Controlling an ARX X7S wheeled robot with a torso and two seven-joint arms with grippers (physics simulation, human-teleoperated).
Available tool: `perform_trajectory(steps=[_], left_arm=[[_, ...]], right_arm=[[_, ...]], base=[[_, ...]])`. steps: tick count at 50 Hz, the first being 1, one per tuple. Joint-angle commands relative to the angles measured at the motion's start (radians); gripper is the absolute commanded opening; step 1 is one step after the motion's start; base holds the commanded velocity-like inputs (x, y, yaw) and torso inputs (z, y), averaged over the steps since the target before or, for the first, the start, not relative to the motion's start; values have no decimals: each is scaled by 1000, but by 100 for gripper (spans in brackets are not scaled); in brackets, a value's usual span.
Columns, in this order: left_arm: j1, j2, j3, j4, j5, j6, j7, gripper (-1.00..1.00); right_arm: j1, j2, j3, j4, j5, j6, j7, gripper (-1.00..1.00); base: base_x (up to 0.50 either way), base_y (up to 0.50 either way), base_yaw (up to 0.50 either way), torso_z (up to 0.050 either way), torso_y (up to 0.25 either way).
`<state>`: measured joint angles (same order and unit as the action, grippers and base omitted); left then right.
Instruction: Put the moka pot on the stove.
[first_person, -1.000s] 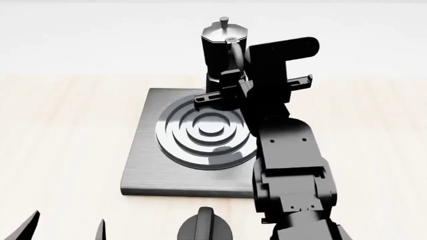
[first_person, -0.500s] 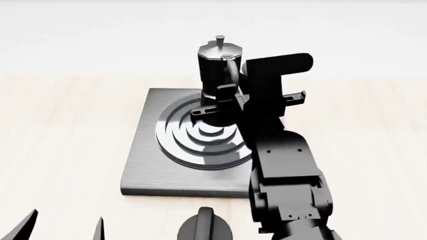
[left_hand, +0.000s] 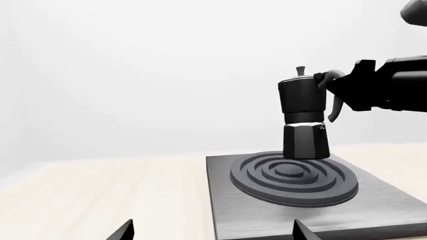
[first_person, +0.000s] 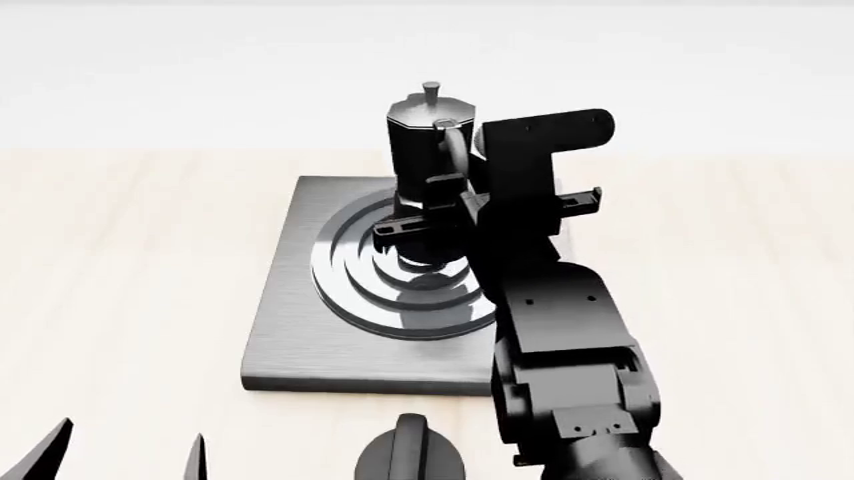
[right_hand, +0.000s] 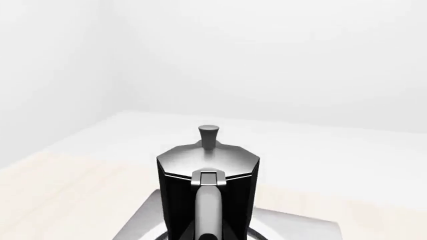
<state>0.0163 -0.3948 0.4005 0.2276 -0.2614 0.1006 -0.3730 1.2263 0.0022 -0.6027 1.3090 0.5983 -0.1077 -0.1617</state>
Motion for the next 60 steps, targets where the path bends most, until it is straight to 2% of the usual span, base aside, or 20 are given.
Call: perform_trajectory(steps=[1, 3, 8, 16, 22, 39, 60], left_arm=[[1, -2, 2, 2, -1, 1, -2, 100], [1, -3, 2, 4, -1, 2, -3, 100], [2, -4, 2, 5, -1, 4, -5, 100], [2, -6, 4, 13, -1, 0, -7, 100], [2, -7, 5, 13, -1, 1, -8, 100], [0, -7, 10, 5, -1, 6, -8, 100], [0, -5, 17, -13, 5, 25, -6, 100]], right_arm=[[21, -2, -11, 0, 15, -6, 11, -100], [11, -2, -31, 0, 41, -19, -4, -100], [-12, -2, 47, 0, 10, -13, -20, -100], [-38, -2, 51, 0, -6, -29, -8, -100], [-46, -2, 4, 0, 32, -34, 0, -100], [-71, -2, 62, 0, -35, -12, -1, -100], [-112, -2, 69, 0, -42, -4, -22, -100]], base=[[0, 0, 0, 0, 0], [0, 0, 0, 0, 0], [0, 0, 0, 2, 2], [0, 0, 0, 0, 0], [0, 0, 0, 0, 2], [0, 0, 0, 0, 1], [0, 0, 0, 0, 0]])
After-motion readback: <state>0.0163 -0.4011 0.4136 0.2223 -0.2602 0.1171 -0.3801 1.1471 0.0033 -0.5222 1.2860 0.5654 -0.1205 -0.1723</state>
